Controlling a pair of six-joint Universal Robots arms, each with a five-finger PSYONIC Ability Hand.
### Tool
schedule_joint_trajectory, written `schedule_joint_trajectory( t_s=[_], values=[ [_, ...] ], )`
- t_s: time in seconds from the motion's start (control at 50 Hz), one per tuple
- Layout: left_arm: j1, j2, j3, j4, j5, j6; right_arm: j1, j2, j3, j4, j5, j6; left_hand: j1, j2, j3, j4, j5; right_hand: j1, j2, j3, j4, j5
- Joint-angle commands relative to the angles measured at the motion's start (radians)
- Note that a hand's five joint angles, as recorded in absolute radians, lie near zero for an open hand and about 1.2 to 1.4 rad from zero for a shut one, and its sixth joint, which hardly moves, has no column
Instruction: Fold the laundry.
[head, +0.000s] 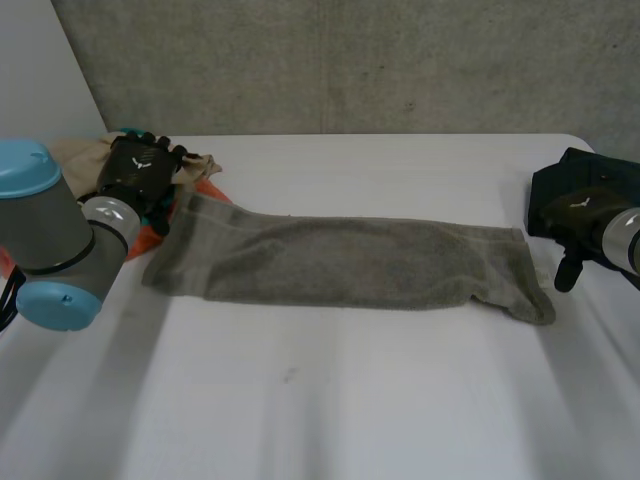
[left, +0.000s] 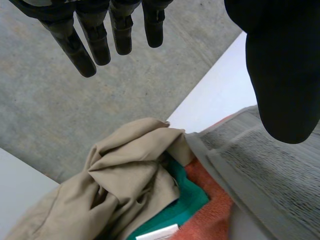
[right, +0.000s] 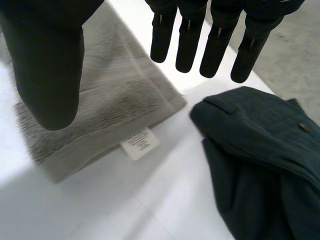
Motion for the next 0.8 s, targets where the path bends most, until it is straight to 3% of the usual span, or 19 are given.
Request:
schedule_joint_trajectory(
  t_s=[0.02, 0.14, 0.42, 0.64, 0.8],
  values=[
    [0.003, 0.002, 0.004, -0.027, 0.0, 0.0, 0.004, -0.003, -0.006, 0.011, 0.04, 0.134, -0.016, -0.032, -0.037, -0.027, -0.049, -0.044, -0.041, -0.047, -0.023, -0.006],
    [0.0, 0.005, 0.006, -0.03, 0.005, -0.003, -0.007, -0.002, 0.029, -0.001, 0.013, 0.211, -0.016, -0.032, -0.037, -0.027, -0.049, -0.144, -0.141, -0.146, -0.123, -0.106],
    [-0.008, 0.008, 0.009, -0.061, 0.029, -0.012, -0.03, 0.054, -0.018, 0.047, -0.032, 0.451, -0.016, -0.032, -0.037, -0.027, -0.049, -0.065, -0.062, -0.068, -0.044, -0.027],
    [0.004, 0.002, 0.014, -0.063, 0.031, -0.015, 0.013, 0.069, -0.014, 0.122, 0.031, 0.354, -0.016, -0.032, -0.037, -0.027, -0.049, -0.023, -0.02, -0.026, -0.003, 0.014],
    [0.001, -0.005, 0.018, -0.063, 0.037, -0.021, 0.032, 0.052, 0.115, -0.079, 0.042, 0.306, -0.016, -0.032, -0.037, -0.027, -0.049, -0.026, -0.023, -0.029, -0.006, 0.011]
  ],
)
